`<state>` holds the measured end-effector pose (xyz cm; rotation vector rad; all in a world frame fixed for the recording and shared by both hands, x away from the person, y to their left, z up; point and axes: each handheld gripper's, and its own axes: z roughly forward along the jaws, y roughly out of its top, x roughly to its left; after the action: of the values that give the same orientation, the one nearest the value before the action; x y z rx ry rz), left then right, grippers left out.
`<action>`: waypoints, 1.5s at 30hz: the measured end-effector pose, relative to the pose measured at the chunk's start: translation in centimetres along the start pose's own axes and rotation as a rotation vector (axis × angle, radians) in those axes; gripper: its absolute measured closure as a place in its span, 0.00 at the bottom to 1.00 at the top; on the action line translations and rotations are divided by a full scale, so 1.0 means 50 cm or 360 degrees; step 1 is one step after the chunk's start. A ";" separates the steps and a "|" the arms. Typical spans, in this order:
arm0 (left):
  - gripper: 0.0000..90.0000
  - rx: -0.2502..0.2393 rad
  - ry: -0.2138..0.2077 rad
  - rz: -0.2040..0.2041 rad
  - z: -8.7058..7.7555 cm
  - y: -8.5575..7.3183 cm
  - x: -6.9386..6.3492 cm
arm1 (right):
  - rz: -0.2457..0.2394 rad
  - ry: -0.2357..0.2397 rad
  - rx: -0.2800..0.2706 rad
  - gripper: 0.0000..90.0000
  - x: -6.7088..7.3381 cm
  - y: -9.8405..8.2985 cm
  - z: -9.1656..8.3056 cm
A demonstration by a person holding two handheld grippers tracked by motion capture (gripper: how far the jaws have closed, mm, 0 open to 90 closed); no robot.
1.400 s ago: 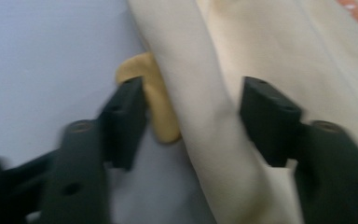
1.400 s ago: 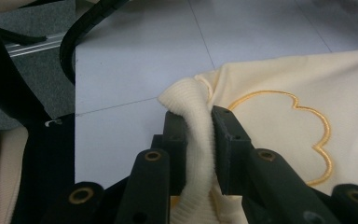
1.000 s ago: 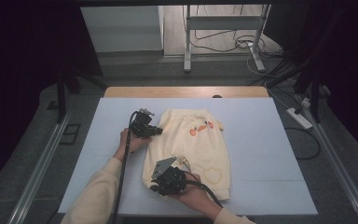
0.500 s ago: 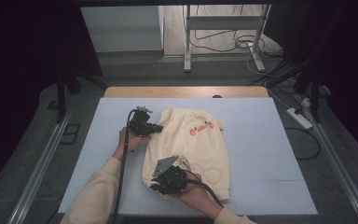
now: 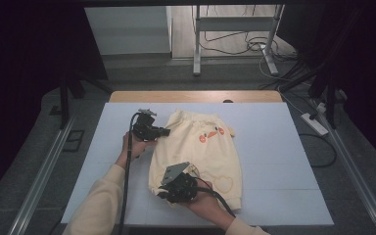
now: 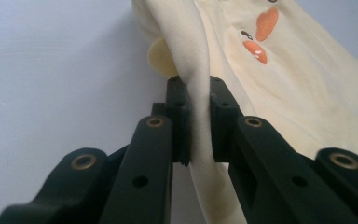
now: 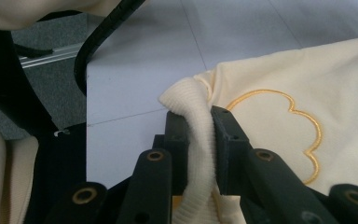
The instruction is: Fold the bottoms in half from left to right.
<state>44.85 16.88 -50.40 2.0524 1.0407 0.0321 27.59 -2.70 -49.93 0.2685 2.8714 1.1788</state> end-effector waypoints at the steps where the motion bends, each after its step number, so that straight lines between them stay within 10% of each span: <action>1: 0.90 -0.0002 -0.0001 0.0000 -0.001 0.000 0.000 | 0.0000 0.0000 -0.0001 0.86 0.000 0.000 0.000; 45: 0.90 -0.0247 -0.0097 0.0039 -0.092 0.034 -0.033 | -0.0052 0.0017 -0.0172 0.86 0.018 0.044 -0.042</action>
<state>43.24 18.18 -45.67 1.9140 0.9458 0.0603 26.84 -2.49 -46.88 0.2119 2.7970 1.3280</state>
